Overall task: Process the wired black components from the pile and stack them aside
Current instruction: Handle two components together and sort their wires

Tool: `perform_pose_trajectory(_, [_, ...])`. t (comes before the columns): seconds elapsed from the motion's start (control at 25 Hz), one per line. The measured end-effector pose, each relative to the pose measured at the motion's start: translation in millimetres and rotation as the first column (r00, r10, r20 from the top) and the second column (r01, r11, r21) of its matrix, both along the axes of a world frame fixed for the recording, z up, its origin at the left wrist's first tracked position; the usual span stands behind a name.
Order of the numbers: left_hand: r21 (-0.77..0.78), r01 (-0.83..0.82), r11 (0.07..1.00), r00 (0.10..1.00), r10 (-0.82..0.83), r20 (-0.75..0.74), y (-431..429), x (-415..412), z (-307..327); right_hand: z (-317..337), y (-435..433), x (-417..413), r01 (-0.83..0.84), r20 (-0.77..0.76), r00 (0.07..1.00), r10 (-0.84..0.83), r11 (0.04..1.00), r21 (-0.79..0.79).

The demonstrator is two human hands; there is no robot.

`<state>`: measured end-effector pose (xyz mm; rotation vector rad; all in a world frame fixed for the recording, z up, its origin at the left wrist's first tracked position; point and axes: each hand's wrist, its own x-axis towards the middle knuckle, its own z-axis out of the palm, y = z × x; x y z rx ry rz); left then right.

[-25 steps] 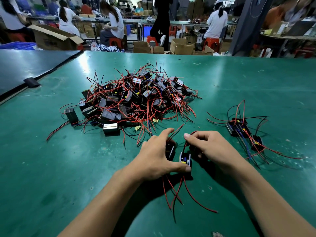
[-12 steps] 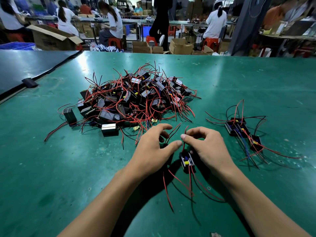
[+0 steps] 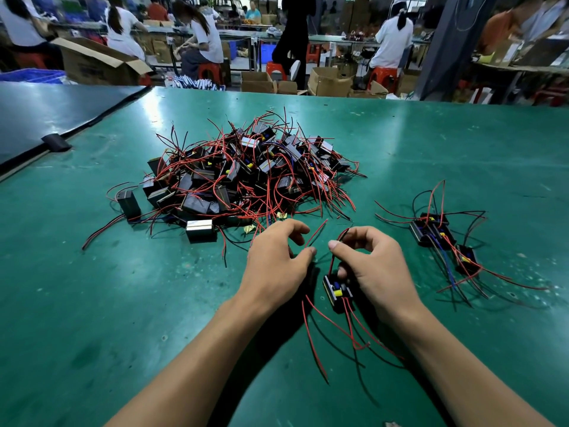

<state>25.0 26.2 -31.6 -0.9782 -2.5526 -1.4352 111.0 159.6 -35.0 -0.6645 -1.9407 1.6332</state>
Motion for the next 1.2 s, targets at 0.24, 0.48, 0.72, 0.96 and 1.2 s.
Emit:
perform_pose_trajectory(0.24, [0.089,0.016,0.996,1.0,-0.017,0.013,-2,6,6,3,-1,0,-0.045,-0.031,0.999,0.043,0.995,-0.093])
perform_pose_trajectory(0.48, [0.085,0.098,0.992,0.995,-0.098,0.002,0,14,9,1,-3,0,-0.098,-0.09,0.993,0.082,0.975,-0.198])
perform_pose_trajectory(0.72, [0.133,0.063,0.989,0.98,-0.087,0.18,2,13,10,0,-2,-1,-0.181,-0.093,0.983,0.161,0.941,-0.288])
perform_pose_trajectory(0.96, [0.214,0.065,0.975,0.925,-0.139,0.355,-3,8,14,4,-1,-2,-0.18,-0.087,0.984,0.158,0.883,-0.434])
perform_pose_trajectory(1.2, [0.268,0.042,0.963,0.87,-0.167,0.464,-11,2,12,1,10,-3,-0.015,0.053,0.998,0.036,0.935,-0.354])
